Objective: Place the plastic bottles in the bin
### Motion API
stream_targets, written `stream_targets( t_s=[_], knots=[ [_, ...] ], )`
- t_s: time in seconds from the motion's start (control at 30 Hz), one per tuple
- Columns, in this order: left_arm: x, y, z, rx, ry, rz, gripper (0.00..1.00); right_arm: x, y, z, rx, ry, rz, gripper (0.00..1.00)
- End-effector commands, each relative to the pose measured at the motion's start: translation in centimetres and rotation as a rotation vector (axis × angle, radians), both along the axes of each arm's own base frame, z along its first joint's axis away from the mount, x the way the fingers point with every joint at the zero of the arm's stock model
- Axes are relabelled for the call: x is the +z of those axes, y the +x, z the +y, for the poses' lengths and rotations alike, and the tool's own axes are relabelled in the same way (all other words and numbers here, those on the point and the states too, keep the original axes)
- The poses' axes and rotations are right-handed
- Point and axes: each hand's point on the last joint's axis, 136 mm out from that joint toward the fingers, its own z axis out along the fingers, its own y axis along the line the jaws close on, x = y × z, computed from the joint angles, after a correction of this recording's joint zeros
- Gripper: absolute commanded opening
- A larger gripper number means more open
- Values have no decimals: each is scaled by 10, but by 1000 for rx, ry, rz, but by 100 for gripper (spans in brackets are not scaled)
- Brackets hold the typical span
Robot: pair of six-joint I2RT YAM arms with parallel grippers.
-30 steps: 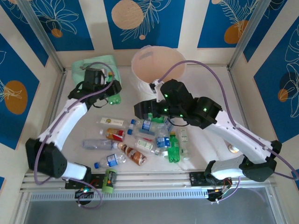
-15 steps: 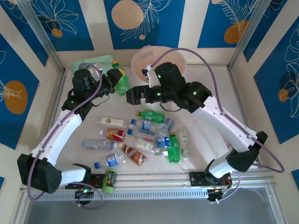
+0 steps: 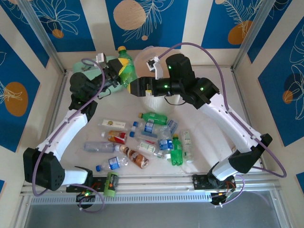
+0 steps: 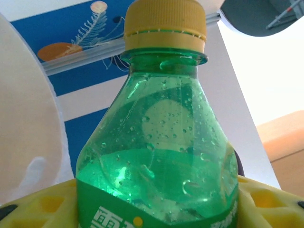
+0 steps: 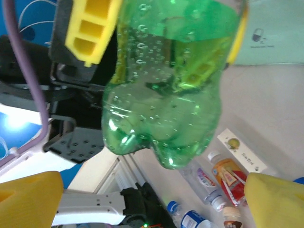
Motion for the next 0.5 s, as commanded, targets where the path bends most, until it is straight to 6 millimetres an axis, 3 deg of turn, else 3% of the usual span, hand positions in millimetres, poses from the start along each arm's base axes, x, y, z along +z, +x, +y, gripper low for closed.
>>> stream_targets(
  t_s=[0.0,0.2,0.47],
  knots=[
    [25,-22,-5,-76,-56,-108,57,24,-4,7,55,80,-13,97],
    [31,-34,-19,-167,-87,-144,57,30,5,11,54,104,-5,95],
    [33,-38,-25,-191,-104,-157,57,29,7,16,62,104,1,89]
  ],
)
